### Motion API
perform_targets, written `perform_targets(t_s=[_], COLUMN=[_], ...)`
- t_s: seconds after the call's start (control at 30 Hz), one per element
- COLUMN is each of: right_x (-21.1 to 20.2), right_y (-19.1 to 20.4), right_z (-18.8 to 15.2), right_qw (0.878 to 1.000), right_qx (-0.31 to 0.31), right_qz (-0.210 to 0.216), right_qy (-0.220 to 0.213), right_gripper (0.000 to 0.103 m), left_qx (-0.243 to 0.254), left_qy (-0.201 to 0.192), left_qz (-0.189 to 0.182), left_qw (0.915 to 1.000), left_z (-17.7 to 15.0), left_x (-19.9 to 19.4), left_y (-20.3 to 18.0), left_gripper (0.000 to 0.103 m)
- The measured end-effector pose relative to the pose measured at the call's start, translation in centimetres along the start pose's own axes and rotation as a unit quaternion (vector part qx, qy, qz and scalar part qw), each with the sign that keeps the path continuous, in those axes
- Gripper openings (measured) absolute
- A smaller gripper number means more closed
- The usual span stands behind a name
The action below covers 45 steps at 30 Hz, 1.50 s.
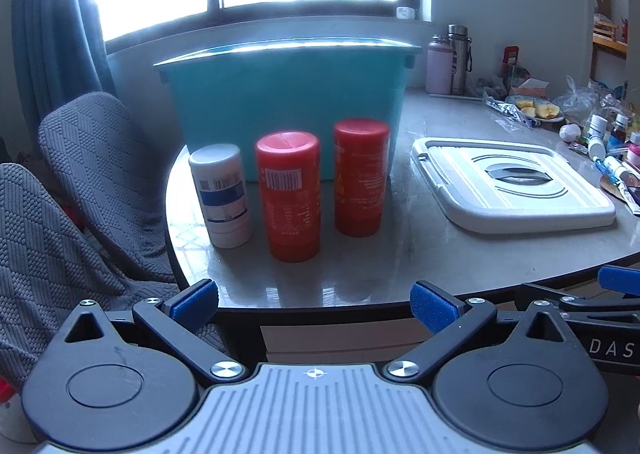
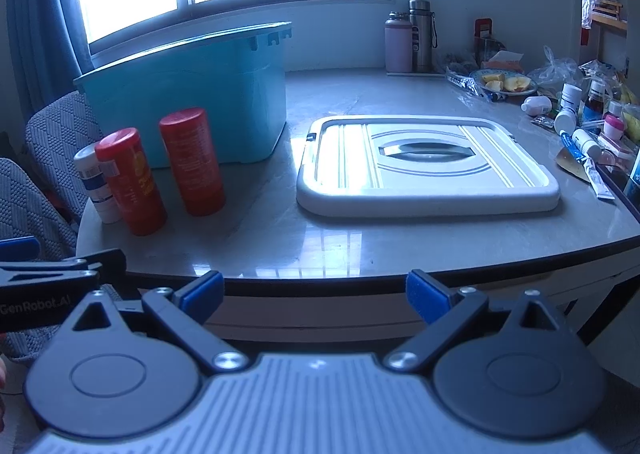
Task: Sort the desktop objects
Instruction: 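Move the left tool toward the white-and-blue tub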
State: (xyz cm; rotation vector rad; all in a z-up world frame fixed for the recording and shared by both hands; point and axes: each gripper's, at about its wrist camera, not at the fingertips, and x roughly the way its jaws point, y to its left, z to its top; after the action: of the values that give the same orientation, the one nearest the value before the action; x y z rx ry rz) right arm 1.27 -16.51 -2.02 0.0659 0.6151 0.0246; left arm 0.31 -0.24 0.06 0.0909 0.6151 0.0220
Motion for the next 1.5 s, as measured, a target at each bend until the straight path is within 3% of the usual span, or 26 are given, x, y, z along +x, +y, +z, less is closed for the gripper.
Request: perform_targets(t_s=[0.6,1.5], right_x=[0.0,1.4], right_y=[0.2,2.4], right_z=[0.1,0.7], right_qw=[1.0,1.0], right_qx=[-0.003,-0.016], right_qz=[0.0,0.006], right_qy=[-0.009,-0.01], right_gripper=[0.098,0.098], left_qx=[-0.012,-0.04], left_qy=[-0.019,-0.025], left_qz=[0.002,0.043], left_qw=[0.9997,0.9979], left_z=[-0.3,1.0], left_x=[-1.2,1.5], left_y=[1.9,6.6], left_gripper=[0.103,0.103])
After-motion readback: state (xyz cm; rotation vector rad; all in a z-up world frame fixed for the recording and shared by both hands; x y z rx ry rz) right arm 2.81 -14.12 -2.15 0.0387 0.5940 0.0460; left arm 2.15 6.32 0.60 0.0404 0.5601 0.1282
